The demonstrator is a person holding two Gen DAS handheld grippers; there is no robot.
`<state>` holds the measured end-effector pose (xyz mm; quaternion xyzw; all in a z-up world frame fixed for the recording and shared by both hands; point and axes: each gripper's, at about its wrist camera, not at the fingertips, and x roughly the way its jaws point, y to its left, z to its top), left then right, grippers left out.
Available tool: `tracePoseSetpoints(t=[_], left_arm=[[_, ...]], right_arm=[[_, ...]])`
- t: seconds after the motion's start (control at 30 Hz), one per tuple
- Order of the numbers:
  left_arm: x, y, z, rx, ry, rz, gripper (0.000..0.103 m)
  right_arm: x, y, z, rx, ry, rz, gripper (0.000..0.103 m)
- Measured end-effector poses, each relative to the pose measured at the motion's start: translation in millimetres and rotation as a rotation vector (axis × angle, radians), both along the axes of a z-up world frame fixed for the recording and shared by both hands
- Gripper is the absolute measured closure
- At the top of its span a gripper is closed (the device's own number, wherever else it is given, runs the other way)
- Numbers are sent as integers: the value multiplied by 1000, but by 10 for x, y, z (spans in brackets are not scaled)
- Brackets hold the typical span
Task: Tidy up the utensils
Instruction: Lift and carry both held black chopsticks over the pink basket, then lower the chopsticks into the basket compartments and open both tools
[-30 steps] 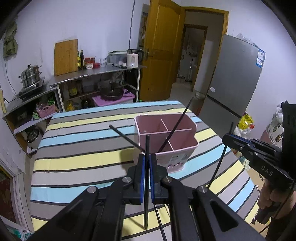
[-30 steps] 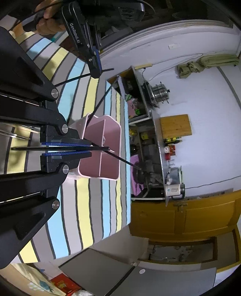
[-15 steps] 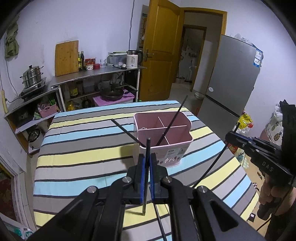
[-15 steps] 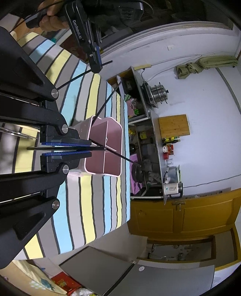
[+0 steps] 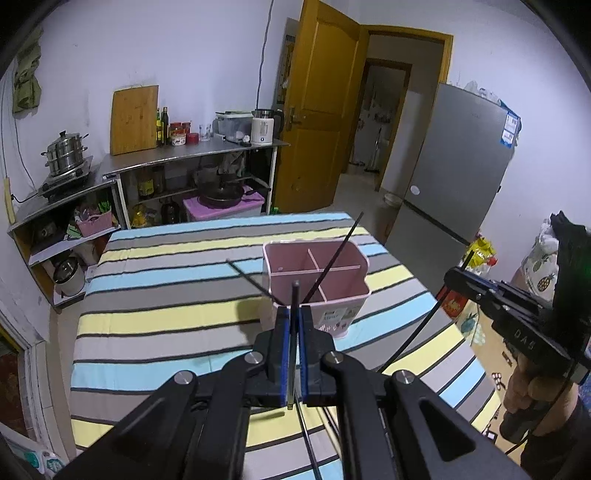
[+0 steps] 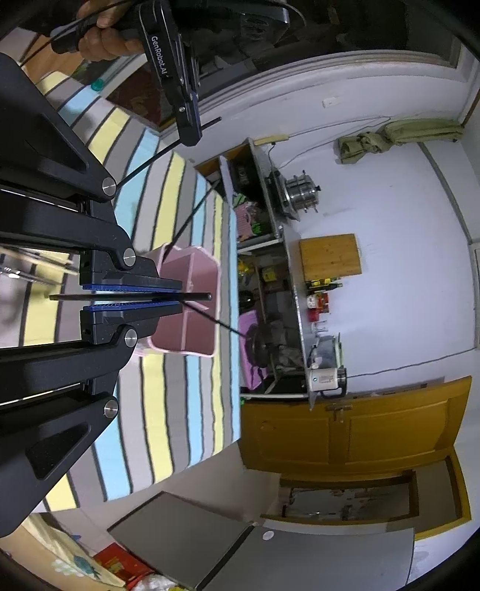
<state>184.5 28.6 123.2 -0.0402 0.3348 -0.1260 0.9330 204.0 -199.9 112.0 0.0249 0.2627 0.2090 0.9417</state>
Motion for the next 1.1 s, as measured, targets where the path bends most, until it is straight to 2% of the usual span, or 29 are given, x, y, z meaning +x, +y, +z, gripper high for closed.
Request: tracePoseSetpoints(t=[0.37, 0.57, 0.83, 1.1], left_arm=[[257, 58, 483, -85, -71, 8, 98], [463, 86, 635, -114, -103, 23, 98], [713, 133, 608, -131, -114, 43, 98], [937, 126, 390, -145, -88, 56, 98]], right_arm=[[187, 125, 472, 43, -100, -2, 99], [346, 203, 600, 70, -128, -12, 99], [606, 275, 611, 85, -147, -37, 99], [787, 328, 438, 90, -119, -50, 99]])
